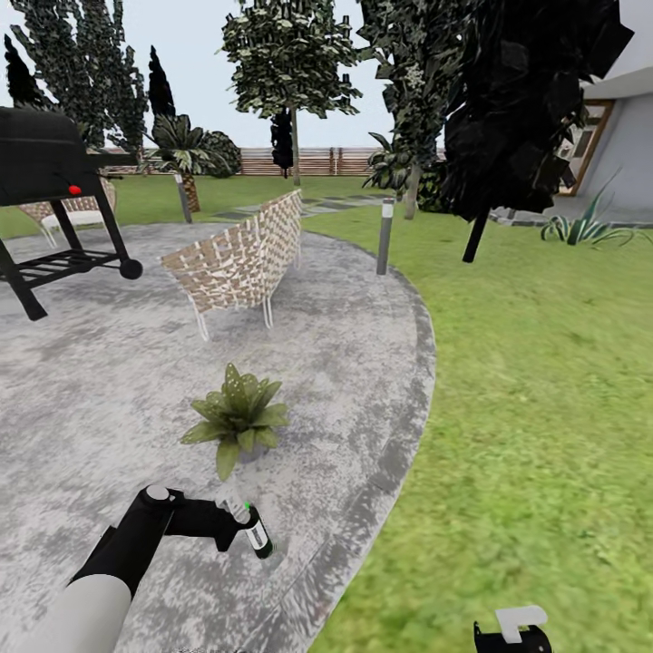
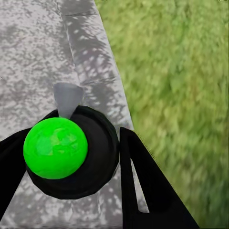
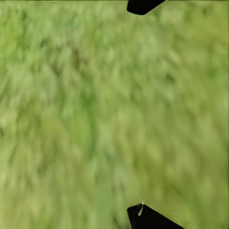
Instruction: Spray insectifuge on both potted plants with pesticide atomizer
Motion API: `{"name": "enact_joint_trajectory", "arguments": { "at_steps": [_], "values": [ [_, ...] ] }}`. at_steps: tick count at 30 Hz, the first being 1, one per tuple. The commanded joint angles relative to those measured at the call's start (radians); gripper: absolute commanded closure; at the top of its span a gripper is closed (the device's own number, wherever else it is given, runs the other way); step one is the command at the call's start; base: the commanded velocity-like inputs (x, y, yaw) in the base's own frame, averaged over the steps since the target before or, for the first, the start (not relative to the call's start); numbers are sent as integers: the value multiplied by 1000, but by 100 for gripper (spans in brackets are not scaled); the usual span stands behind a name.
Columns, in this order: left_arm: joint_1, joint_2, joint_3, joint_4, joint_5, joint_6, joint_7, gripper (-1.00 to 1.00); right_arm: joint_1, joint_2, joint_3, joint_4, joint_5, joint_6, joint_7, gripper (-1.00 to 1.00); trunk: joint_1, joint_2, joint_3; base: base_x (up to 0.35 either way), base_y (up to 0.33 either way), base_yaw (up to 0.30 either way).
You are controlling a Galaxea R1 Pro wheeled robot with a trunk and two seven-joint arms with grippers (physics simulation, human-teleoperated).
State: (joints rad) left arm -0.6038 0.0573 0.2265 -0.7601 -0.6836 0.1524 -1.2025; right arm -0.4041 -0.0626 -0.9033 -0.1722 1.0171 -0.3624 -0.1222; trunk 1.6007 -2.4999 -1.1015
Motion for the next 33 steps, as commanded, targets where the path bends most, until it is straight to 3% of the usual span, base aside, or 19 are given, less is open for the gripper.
{"name": "enact_joint_trajectory", "arguments": {
  "at_steps": [1,10,16,27,28,29,30,31,33],
  "values": [
    [-1,-1,3,-1,-4,10,-6,100,-1,0,-6,2,11,-4,-5,-100,0,0,-1,0,-8,278],
    [-1,4,5,-2,-4,10,-5,100,-1,1,-6,2,11,-4,-5,-100,0,0,-1,0,-1,278],
    [-1,3,115,-3,-1,9,-6,100,-1,3,-5,2,11,-4,-5,-100,0,0,-1,0,0,210],
    [-2,0,123,-2,-7,13,-6,100,-1,2,-5,2,13,-3,-2,-100,0,0,-1,0,0,5],
    [-13,2,120,-1,-11,63,-5,100,-1,4,-5,3,12,-3,-1,-100,0,0,-1,0,0,0],
    [-17,3,117,-6,-32,166,-5,100,-1,4,-5,3,12,-3,-1,-100,0,0,-1,0,0,0],
    [-47,6,115,-18,-104,295,-6,100,-1,3,-6,3,11,-3,-2,-100,0,0,-1,0,0,0],
    [-149,-9,112,-11,-260,471,-14,100,-1,3,-6,3,11,-3,-2,-100,0,0,-1,0,0,0],
    [-186,-8,78,-8,-284,533,-19,100,-1,3,-6,3,10,-3,-3,-100,0,0,-1,0,0,0]
  ]
}}
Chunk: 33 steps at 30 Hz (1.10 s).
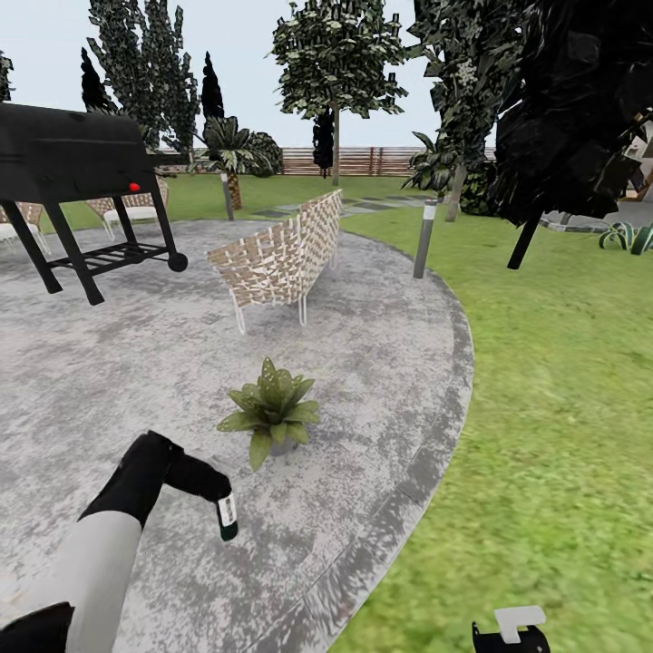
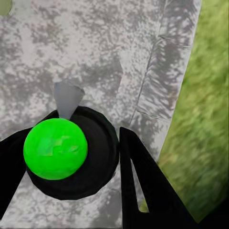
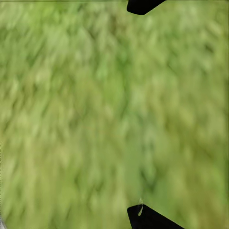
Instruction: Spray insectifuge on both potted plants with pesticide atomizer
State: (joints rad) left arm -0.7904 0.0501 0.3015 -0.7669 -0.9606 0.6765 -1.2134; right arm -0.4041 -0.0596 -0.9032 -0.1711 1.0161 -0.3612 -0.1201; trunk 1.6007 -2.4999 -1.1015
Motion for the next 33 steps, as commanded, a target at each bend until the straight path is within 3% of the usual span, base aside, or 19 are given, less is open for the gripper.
{"name": "enact_joint_trajectory", "arguments": {
  "at_steps": [1,4,5,7,15,23,33],
  "values": [
    [-14,2,-35,1,-13,26,-17,100,-1,0,-6,2,10,-4,-5,-100,0,0,-1,0,0,0],
    [-28,12,-159,2,-20,69,-47,100,-1,0,-6,2,10,-4,-6,-100,0,0,-1,0,0,0],
    [-32,16,-187,2,-29,112,-62,100,-1,0,-6,2,10,-4,-6,-100,0,0,-1,0,0,0],
    [-52,22,-208,3,-57,166,-84,100,-1,1,-6,1,10,-4,-5,-100,0,0,-1,0,0,0],
    [-79,35,-217,2,-248,202,-251,100,-1,1,-6,1,10,-4,-6,-100,0,0,-8,36,0,129],
    [-68,28,-221,1,-262,206,-258,100,-1,1,-6,1,10,-4,-7,-100,0,0,-9,305,-90,29],
    [-63,31,-222,3,-271,205,-256,100,-1,0,-6,1,10,-4,-7,-100,0,0,-13,284,-154,165]
  ]
}}
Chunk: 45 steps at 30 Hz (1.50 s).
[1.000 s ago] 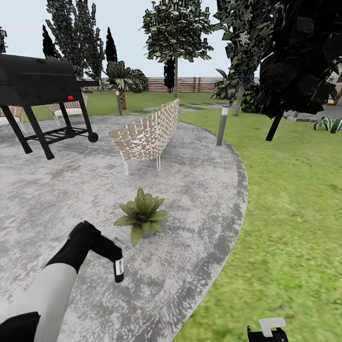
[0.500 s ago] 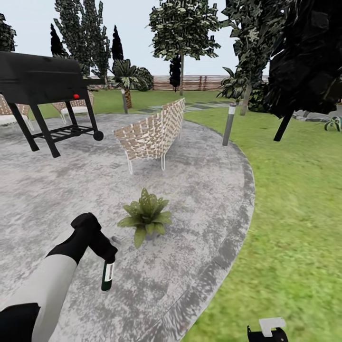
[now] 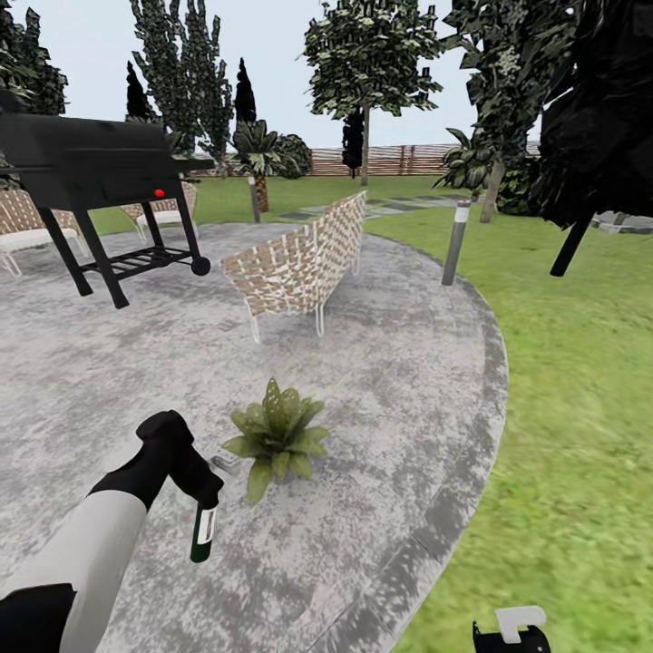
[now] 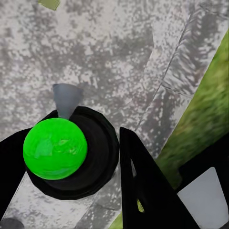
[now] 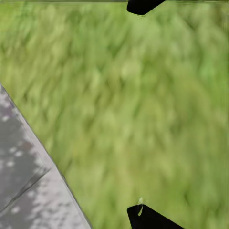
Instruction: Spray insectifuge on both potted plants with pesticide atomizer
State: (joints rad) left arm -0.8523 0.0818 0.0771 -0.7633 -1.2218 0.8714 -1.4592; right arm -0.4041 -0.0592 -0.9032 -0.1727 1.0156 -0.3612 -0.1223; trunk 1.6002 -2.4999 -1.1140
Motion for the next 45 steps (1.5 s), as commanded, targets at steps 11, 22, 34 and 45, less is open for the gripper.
{"name": "enact_joint_trajectory", "arguments": {
  "at_steps": [11,22,34,45],
  "values": [
    [16,53,16,76,-66,7,-16,100,-1,-8,-6,1,12,-4,-4,-100,0,0,-1,165,-45,3],
    [31,89,67,130,-39,-2,-3,100,-1,-1,-6,2,12,-4,-5,-100,0,0,-3,174,0,34],
    [30,80,52,130,-49,-48,-8,100,-1,-1,-6,2,12,-4,-5,-100,0,0,-8,221,0,67],
    [24,98,-44,132,-53,-197,-71,100,-1,-8,-7,1,12,-4,-5,-100,0,0,-8,2,0,0]
  ]
}}
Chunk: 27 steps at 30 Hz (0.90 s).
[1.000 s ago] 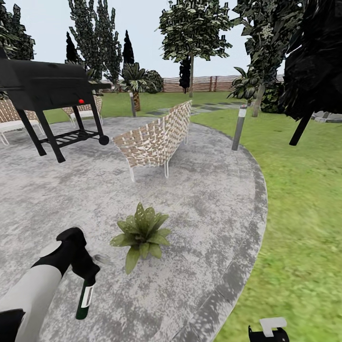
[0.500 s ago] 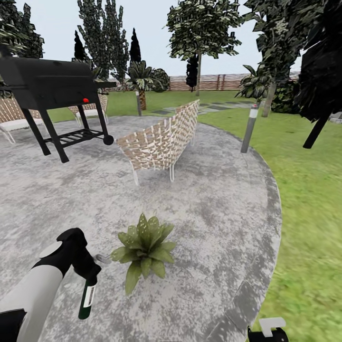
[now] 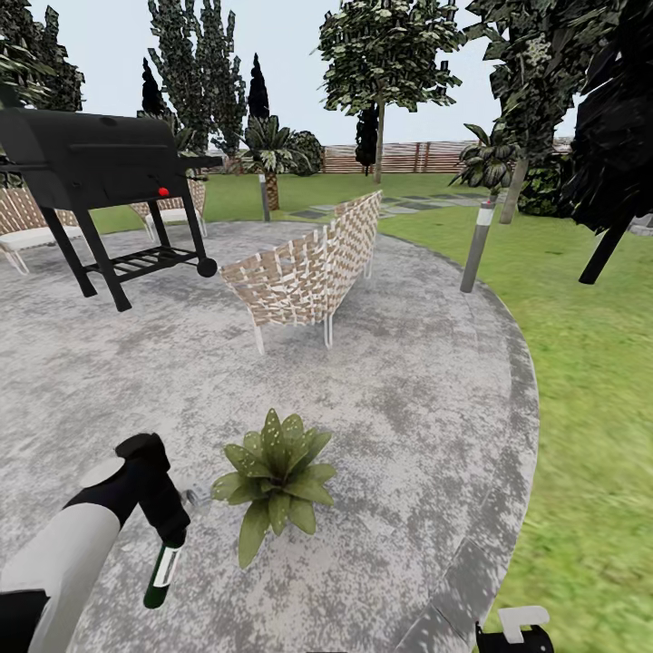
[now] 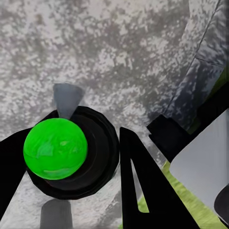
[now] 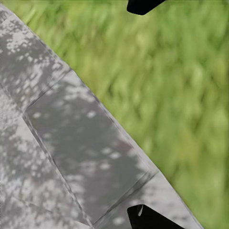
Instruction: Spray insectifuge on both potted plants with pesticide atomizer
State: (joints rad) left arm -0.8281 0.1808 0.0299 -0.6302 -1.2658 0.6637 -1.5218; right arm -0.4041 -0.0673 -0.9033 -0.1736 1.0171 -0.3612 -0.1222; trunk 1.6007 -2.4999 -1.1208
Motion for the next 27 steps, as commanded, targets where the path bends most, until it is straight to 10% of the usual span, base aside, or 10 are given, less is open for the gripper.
{"name": "enact_joint_trajectory", "arguments": {
  "at_steps": [1,27],
  "values": [
    [0,-2,3,-1,-10,11,-9,100,-1,0,-6,2,11,-4,-5,-100,0,0,-1,6,0,0],
    [86,47,14,-6,-4,-40,15,100,-1,0,-6,2,11,-4,-5,-100,0,0,-1,169,0,0]
  ]
}}
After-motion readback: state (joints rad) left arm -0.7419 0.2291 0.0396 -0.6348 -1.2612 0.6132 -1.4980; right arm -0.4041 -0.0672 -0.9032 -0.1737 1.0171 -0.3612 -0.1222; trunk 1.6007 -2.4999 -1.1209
